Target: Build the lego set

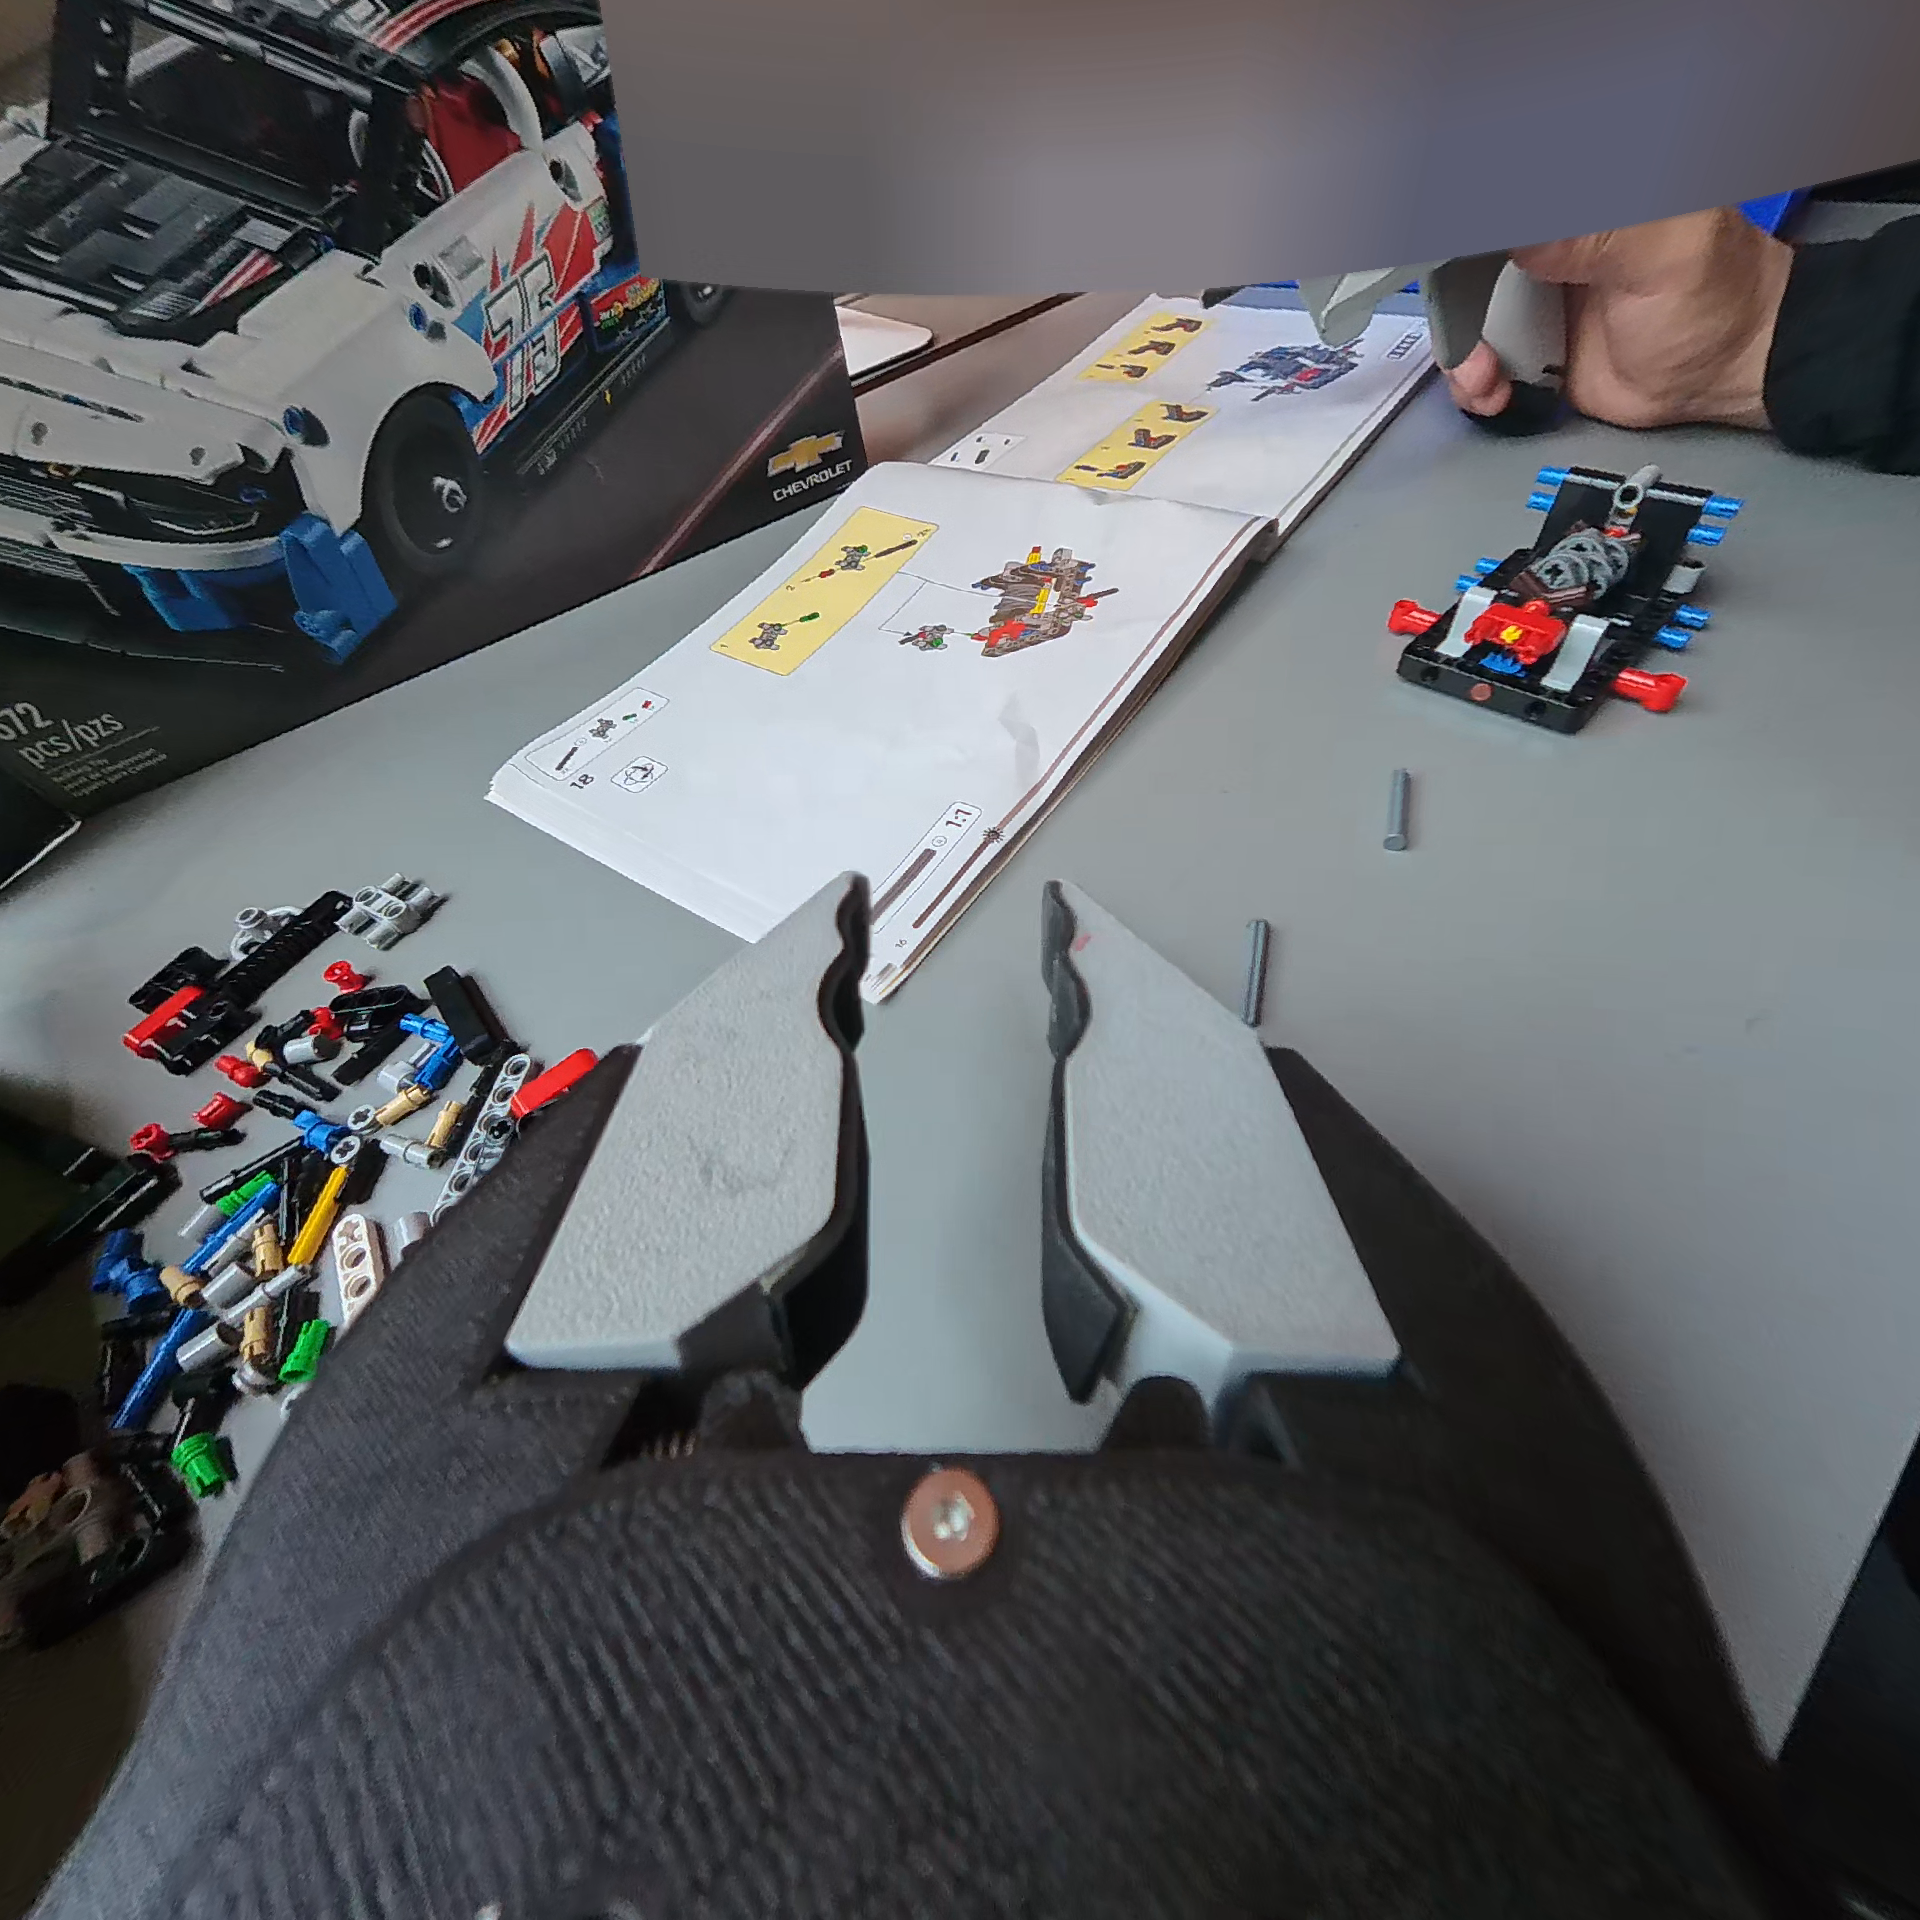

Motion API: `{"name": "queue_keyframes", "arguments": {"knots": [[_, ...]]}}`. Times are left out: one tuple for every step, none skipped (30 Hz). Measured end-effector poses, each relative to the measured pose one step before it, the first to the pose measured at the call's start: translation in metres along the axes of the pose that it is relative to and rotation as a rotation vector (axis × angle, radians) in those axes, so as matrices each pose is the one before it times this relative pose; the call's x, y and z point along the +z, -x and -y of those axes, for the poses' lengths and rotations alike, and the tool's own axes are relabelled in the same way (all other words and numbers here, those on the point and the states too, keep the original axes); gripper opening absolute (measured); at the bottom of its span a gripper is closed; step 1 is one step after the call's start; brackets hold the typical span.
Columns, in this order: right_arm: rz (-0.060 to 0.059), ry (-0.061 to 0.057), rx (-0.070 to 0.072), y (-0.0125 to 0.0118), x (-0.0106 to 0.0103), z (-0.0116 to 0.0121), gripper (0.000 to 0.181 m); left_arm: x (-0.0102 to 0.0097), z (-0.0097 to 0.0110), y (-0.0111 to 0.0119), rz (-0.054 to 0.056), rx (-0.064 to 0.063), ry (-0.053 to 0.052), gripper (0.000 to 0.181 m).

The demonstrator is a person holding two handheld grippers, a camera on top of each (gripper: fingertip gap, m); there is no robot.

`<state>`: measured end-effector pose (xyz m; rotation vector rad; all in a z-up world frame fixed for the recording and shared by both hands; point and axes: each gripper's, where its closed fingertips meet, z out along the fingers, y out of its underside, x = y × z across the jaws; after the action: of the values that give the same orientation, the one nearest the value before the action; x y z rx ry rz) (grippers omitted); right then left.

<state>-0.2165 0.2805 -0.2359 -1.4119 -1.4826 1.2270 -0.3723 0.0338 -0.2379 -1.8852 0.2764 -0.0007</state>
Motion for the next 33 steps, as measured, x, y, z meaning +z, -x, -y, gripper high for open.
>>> {"name": "queue_keyframes", "arguments": {"knots": [[0.0022,-0.0013,-0.0016,0.00043,-0.00010,0.00020,0.074,-0.00052,0.00049,-0.00037,0.0001,0.0037,-0.0041,0.026],[0.0026,0.0004,0.0010,0.00014,-0.00007,-0.00004,0.074,-0.00069,0.00077,0.00030,0.0079,0.0058,-0.0061,0.022],[0.0023,0.0007,0.0022,0.00006,-0.00001,-0.00004,0.074,-0.00068,0.00066,0.00048,0.0085,0.0054,-0.0052,0.020],[0.0020,-0.0008,0.0016,0.00010,-0.00008,0.00010,0.073,-0.00064,0.00031,0.00057,0.0063,0.0019,-0.0029,0.019],[0.0009,-0.0021,0.0007,0.00004,-0.00029,0.00029,0.073,-0.00069,0.00025,0.00082,0.0040,-0.0032,-0.0029,0.017],[0.0008,-0.0019,0.0005,0.00009,-0.00017,0.00018,0.072,-0.00077,0.00011,0.00079,0.0005,-0.0077,-0.0030,0.015],[0.0029,-0.0002,0.0007,0.00026,-0.00011,0.00002,0.071,-0.00078,0.00042,0.00099,0.0003,-0.0104,-0.0043,0.013],[0.0032,0.0010,0.0007,0.00029,-0.00001,-0.00010,0.071,-0.00115,0.00020,0.00205,0.0086,-0.0126,-0.0034,0.012],[0.0013,0.0008,0.0000,0.00016,0.00004,-0.00009,0.071,-0.00170,0.00056,0.00206,0.0096,-0.0117,-0.0065,0.012],[-0.0001,0.0001,-0.0012,0.00019,0.00005,-0.00003,0.070,-0.00225,0.00109,0.00117,0.0039,-0.0106,-0.0110,0.010],[-0.0005,-0.0003,-0.0021,0.00012,-0.00014,0.00007,0.069,-0.00227,0.00076,0.00029,-0.0006,-0.0102,-0.0085,0.008],[-0.0008,-0.0004,-0.0022,0.00016,-0.00010,-0.00003,0.069,-0.00196,-0.00055,0.00035,-0.0003,-0.0067,0.0010,0.008],[-0.0003,-0.0002,-0.0020,0.00014,-0.00006,0.00008,0.069,-0.00168,-0.00189,0.00177,0.0092,-0.0035,0.0095,0.008],[0.0006,0.0002,-0.0019,0.00025,0.00003,-0.00005,0.068,-0.00153,-0.00179,0.00220,0.0099,-0.0020,0.0088,0.008],[0.0011,0.0008,-0.0013,0.00034,0.00009,-0.00010,0.067,-0.00141,-0.00127,0.00149,0.0018,-0.0031,0.0051,0.009],[0.0013,0.0013,-0.0004,0.00023,0.00002,-0.00015,0.067,-0.00123,-0.00029,0.00138,0.0005,-0.0049,-0.0012,0.010],[0.0011,0.0014,-0.0001,0.00009,0.00021,-0.00021,0.067,-0.00083,0.00100,0.00135,0.0003,-0.0084,-0.0084,0.009],[0.0009,0.0017,0.0002,0.00010,0.00017,-0.00015,0.067,-0.00033,0.00054,0.00026,-0.0059,-0.0053,-0.0046,0.009],[0.0012,0.0016,0.0005,0.00007,0.00008,-0.00026,0.066,0.00026,-0.00008,0.00047,-0.0023,-0.0020,0.0007,0.009],[0.0012,0.0011,0.0001,0.00015,0.00011,-0.00010,0.066,0.00036,-0.00039,0.00047,0.0016,0.0000,0.0031,0.010],[0.0003,0.0002,-0.0005,0.00010,0.00000,-0.00003,0.066,0.00045,-0.00044,-0.00049,0.0004,0.0043,0.0036,0.010],[-0.0005,-0.0005,-0.0006,-0.00001,-0.00005,0.00003,0.065,0.00056,-0.00057,-0.00065,0.0012,0.0086,0.0046,0.011],[-0.0005,-0.0002,-0.0005,-0.00001,0.00003,0.00003,0.065,0.00081,-0.00071,-0.00056,0.0029,0.0088,0.0066,0.011],[0.0000,0.0009,-0.0002,0.00007,0.00005,-0.00010,0.065,0.00074,-0.00079,-0.00066,0.0007,0.0078,0.0062,0.010],[0.0004,0.0017,0.0003,0.00001,0.00019,-0.00025,0.065,0.00078,-0.00069,-0.00099,-0.0031,0.0063,0.0062,0.011],[0.0006,0.0016,0.0000,0.00004,0.00010,-0.00027,0.064,0.00056,-0.00064,-0.00047,-0.0004,0.0040,0.0059,0.011],[-0.0001,0.0012,-0.0005,0.00003,0.00012,-0.00011,0.064,0.00044,-0.00039,-0.00019,0.0007,0.0035,0.0034,0.011],[-0.0006,0.0006,-0.0008,0.00004,0.00009,-0.00006,0.064,0.00038,-0.00034,-0.00054,-0.0016,0.0035,0.0028,0.011],[-0.0006,0.0001,-0.0007,-0.00003,0.00001,-0.00002,0.064,0.00048,-0.00046,-0.00039,-0.0016,0.0024,0.0039,0.011],[-0.0006,0.0003,-0.0002,0.00000,0.00000,-0.00004,0.064,0.00040,-0.00031,-0.00029,-0.0012,0.0017,0.0032,0.011],[-0.0001,0.0004,0.0003,0.00000,0.00000,-0.00016,0.064,0.00026,-0.00027,-0.00037,-0.0023,0.0015,0.0023,0.011],[0.0007,0.0003,0.0005,0.00002,0.00006,-0.00001,0.063,0.00038,-0.00035,-0.00025,-0.0018,0.0006,0.0033,0.011],[0.0010,0.0003,0.0003,0.00005,0.00005,-0.00001,0.063,0.00037,-0.00035,-0.00018,-0.0017,-0.0001,0.0032,0.011]]}}
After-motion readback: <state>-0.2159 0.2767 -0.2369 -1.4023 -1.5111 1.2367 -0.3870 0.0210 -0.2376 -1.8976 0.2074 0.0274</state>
